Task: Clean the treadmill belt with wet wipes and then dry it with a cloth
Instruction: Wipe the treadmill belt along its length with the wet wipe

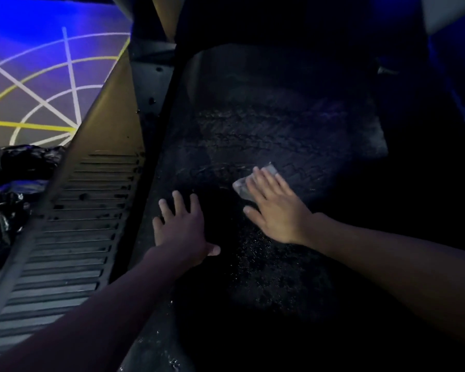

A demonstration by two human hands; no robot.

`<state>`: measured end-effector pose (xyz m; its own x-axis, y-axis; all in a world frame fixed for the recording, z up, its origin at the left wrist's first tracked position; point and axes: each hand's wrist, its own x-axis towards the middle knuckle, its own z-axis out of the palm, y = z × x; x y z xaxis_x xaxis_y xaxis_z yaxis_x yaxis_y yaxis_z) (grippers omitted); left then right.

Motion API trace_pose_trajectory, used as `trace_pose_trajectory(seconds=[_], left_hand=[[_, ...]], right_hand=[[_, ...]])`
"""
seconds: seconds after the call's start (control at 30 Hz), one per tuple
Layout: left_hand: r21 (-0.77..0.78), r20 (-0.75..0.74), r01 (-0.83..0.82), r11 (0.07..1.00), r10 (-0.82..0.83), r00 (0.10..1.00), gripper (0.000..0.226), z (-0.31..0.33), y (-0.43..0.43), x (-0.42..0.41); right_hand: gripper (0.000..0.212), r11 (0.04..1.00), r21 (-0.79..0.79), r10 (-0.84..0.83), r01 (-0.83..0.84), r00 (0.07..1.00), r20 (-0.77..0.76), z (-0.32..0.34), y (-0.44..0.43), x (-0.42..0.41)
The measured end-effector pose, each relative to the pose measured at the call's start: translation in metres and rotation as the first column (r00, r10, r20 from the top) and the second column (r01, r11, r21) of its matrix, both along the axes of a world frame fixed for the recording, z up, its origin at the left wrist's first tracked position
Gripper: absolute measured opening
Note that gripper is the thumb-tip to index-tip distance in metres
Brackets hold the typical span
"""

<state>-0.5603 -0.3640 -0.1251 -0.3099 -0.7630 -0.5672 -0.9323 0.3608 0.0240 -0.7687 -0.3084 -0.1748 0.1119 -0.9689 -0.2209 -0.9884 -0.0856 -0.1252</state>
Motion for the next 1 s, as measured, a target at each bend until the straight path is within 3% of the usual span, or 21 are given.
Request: trace_pose_trajectory(seconds=[0.1, 0.2, 0.23, 0.37, 0.47, 0.5, 0.63, 0.77, 0.9, 1.0], left_hand=[[0.023, 0.069, 0.106, 0.994, -0.108, 0.992, 0.125, 0.000, -0.002, 0.008], [0.020, 0.081, 0.150, 0.988, -0.151, 0.985, 0.124, 0.000, -0.002, 0.014], [0.011, 0.066, 0.140, 0.990, -0.141, 0.988, 0.124, 0.000, -0.002, 0.015], [-0.016, 0.004, 0.051, 0.999, -0.051, 0.999, 0.126, -0.002, 0.000, 0.023], [-0.042, -0.015, -0.012, 0.999, 0.011, 1.000, 0.127, -0.001, 0.002, 0.026], [-0.046, -0.027, -0.020, 0.999, 0.018, 0.999, 0.127, -0.001, 0.002, 0.029], [0.004, -0.105, 0.007, 1.000, -0.006, 0.994, 0.133, -0.004, -0.002, 0.042], [0.062, -0.129, 0.051, 0.997, -0.043, 0.991, 0.136, -0.007, -0.002, 0.054], [0.003, -0.137, 0.039, 0.999, -0.038, 0.990, 0.133, -0.006, 0.000, 0.054], [-0.078, -0.107, 0.004, 0.997, -0.012, 0.994, 0.128, -0.005, 0.008, 0.053]], right_hand=[[0.081, 0.987, 0.019, 0.158, -0.158, 0.987, 0.012, 0.001, -0.002, 0.003], [0.092, 0.995, 0.039, -0.088, 0.088, 0.996, -0.016, 0.005, -0.018, 0.000], [0.095, 0.994, 0.053, -0.089, 0.091, 0.996, -0.024, 0.005, -0.020, 0.007], [0.090, 0.985, 0.079, 0.156, -0.153, 0.987, -0.034, 0.006, -0.015, 0.022], [0.097, 0.995, 0.068, -0.072, 0.074, 0.997, -0.036, 0.008, -0.027, 0.014], [0.094, 0.995, 0.071, -0.072, 0.074, 0.997, -0.030, 0.008, -0.028, 0.021], [0.087, 0.981, 0.047, 0.187, -0.187, 0.982, 0.009, 0.004, -0.023, 0.045], [0.087, 0.995, 0.050, -0.087, 0.086, 0.996, 0.018, 0.004, -0.040, 0.042], [0.081, 0.972, 0.021, 0.236, -0.236, 0.972, 0.002, 0.000, -0.039, 0.061], [0.075, 0.999, 0.039, 0.018, -0.017, 1.000, -0.025, 0.007, -0.057, 0.051]])
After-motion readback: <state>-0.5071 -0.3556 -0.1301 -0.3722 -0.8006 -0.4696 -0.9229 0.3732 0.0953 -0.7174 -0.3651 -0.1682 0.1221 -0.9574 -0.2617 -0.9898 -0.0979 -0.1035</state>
